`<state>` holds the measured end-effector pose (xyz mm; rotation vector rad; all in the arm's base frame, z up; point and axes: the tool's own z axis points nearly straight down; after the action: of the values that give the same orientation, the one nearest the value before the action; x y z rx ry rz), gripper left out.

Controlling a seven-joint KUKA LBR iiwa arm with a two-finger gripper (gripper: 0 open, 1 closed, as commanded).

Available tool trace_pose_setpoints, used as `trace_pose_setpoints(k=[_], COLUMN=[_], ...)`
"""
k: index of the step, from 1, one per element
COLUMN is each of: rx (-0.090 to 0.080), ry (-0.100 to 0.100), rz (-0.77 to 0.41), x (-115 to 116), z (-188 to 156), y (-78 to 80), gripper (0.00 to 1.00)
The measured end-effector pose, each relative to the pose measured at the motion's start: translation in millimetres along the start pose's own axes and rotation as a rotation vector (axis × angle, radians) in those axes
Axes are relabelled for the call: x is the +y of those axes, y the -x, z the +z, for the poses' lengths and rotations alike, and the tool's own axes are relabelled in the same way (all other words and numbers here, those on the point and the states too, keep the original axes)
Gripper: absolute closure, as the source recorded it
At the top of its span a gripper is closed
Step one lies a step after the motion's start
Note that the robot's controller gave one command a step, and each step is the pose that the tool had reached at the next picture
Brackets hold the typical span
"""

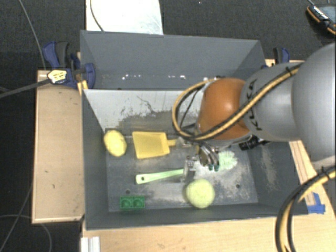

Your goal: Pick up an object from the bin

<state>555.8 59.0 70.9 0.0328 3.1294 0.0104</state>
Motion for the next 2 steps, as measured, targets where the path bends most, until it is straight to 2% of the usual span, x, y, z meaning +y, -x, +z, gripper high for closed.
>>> trace_pose_setpoints(k=[1,2], rx=[0.005,0.005], ry=[0.000,0.000], rz=[-0.013,-0.012], x=[9.2,9.2], z=[-0.3,-0.3], y=[-4.1,-4.1], gripper=[1.00,1.00])
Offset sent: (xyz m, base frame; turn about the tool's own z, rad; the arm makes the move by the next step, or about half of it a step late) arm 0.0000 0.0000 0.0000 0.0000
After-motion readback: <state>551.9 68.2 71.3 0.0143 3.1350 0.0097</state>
